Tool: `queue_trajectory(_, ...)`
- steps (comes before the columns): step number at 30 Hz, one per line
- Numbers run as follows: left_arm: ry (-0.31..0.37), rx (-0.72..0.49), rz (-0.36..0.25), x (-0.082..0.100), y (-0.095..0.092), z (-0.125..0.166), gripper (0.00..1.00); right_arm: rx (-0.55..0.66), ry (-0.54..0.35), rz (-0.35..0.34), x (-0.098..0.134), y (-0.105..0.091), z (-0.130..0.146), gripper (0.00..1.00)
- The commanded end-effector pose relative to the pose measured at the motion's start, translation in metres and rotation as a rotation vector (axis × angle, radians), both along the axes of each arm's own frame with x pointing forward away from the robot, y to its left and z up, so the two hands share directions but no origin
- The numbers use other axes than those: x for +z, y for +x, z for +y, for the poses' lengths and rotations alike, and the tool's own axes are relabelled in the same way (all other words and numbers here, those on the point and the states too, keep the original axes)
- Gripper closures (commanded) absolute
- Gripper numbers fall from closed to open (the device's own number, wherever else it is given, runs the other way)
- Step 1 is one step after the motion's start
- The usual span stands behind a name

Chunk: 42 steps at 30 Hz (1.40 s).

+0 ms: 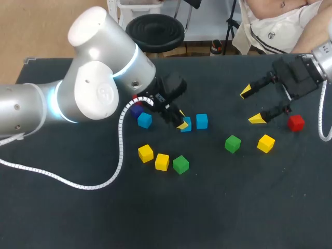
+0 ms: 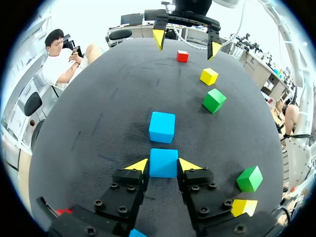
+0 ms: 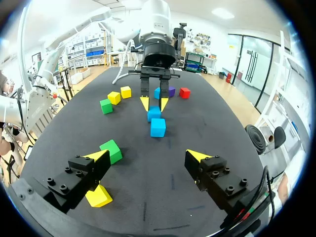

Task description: Place the blue cubes, place green cubes on the blue cubes, place the yellow cubes on the green cubes, then place the red cubes on the yellow cubes, and place purple cube on the red cubes.

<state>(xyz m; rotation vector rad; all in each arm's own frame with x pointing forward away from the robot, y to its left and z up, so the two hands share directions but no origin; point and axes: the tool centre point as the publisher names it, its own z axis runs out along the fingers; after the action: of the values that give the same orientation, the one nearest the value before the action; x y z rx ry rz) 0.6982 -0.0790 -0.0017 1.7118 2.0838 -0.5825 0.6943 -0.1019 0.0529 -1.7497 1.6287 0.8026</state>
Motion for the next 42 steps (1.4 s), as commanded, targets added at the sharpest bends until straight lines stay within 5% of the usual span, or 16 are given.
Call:
queue_trajectory(1, -0.004, -0.002, 0.002, -0.001, 0.002, 0.000, 1.00, 0.000, 0.001, -0.001, 0.000, 0.000, 0.000, 0.00)
queue_trajectory(42, -0.010, -0.024, -0.012, 0.000, 0.013, -0.002, 1.00, 0.000, 0.001, -0.001, 0.000, 0.000, 0.000, 0.00)
